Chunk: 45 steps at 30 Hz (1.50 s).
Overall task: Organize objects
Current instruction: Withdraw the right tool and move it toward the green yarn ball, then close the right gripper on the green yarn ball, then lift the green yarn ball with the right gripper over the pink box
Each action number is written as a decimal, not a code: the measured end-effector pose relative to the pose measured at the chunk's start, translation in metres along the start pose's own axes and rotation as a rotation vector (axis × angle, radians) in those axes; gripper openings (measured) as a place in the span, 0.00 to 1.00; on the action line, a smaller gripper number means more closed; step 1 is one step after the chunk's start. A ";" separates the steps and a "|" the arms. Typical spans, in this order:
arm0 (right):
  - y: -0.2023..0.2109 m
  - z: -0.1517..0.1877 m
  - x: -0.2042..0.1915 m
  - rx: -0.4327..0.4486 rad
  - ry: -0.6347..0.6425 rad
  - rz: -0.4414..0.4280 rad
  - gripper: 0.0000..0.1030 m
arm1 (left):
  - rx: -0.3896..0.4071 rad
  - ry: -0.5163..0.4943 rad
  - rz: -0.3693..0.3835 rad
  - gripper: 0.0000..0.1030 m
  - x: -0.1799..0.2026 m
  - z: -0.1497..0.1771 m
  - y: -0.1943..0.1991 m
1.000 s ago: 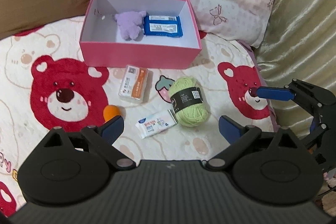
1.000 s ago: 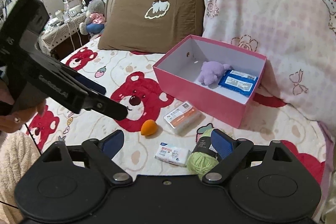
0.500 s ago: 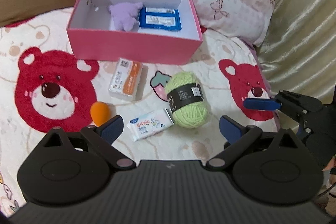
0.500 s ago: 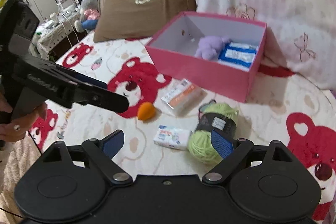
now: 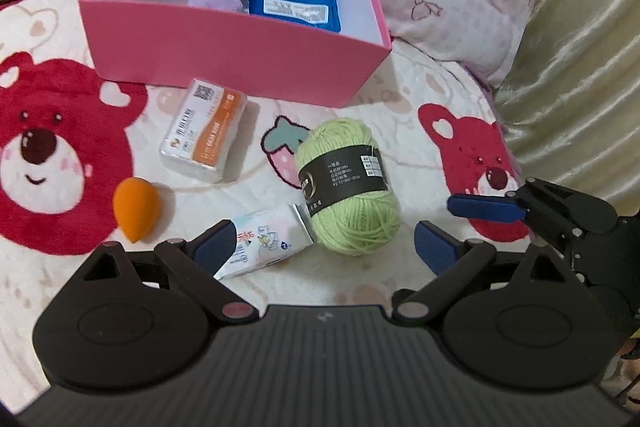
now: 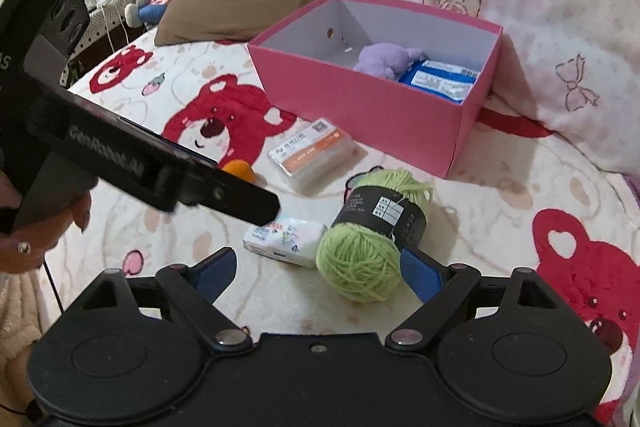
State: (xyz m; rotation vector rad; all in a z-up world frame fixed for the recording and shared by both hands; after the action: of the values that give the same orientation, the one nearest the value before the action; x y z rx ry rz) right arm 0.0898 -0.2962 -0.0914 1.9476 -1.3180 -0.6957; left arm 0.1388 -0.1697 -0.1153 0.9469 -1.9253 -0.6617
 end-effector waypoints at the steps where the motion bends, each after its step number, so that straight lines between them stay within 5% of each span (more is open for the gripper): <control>1: -0.005 0.001 0.001 -0.003 -0.002 -0.001 0.87 | 0.000 0.006 0.000 0.93 -0.001 0.001 -0.007; 9: -0.037 0.009 0.010 0.011 -0.035 -0.006 0.87 | 0.029 0.061 0.064 0.87 -0.008 0.003 -0.039; 17: -0.062 0.013 0.020 -0.012 -0.076 0.017 0.87 | 0.068 0.106 0.119 0.61 -0.011 0.004 -0.061; 23: -0.077 0.019 0.031 -0.036 -0.114 0.032 0.83 | 0.085 0.128 0.165 0.52 -0.013 0.004 -0.075; 34: -0.093 0.024 0.043 -0.062 -0.172 0.084 0.71 | 0.051 0.245 0.213 0.51 -0.022 0.010 -0.094; 45: -0.078 0.019 0.032 0.014 -0.169 0.086 0.58 | 0.092 0.274 0.284 0.48 -0.019 0.014 -0.081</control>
State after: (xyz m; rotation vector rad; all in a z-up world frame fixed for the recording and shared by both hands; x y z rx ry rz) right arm 0.1318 -0.3108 -0.1660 1.8638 -1.5031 -0.8249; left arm 0.1618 -0.1989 -0.1905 0.7557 -1.8080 -0.2658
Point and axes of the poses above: each gripper's, at about its wrist camera, not at the fingertips, and y roughly against the way its jaws point, x to its right, z to its underside, the point moved 7 cm from there along -y, roughly the way its jaws point, and after that the axes turned 5 degrees about z, right-handed, at the moved point
